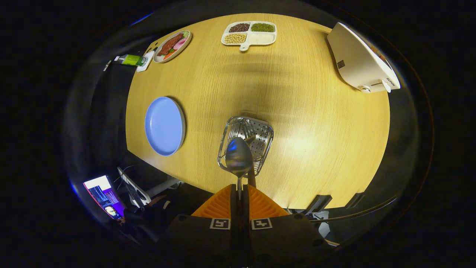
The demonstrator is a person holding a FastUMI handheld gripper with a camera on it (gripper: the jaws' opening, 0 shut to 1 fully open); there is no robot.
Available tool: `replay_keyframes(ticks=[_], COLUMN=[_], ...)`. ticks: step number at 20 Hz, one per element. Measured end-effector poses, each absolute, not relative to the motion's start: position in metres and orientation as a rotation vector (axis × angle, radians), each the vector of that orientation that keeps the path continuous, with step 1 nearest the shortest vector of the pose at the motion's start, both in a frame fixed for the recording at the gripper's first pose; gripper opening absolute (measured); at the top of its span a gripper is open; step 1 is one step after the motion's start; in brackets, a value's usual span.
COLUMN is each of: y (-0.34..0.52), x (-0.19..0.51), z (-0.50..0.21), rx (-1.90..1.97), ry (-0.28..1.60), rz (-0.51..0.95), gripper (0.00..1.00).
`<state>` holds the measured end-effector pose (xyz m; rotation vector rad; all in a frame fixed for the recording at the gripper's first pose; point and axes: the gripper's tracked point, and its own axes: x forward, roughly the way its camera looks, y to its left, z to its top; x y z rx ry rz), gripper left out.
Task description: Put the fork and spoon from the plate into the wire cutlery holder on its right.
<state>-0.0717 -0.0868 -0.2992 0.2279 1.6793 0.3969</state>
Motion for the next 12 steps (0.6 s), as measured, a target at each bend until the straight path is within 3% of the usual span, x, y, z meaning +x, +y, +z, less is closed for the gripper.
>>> replay_keyframes(ticks=[12], y=[-0.081], x=[-0.050], z=[-0.333], rx=[0.193], ry=[1.761], rz=[0.355], gripper=[0.08])
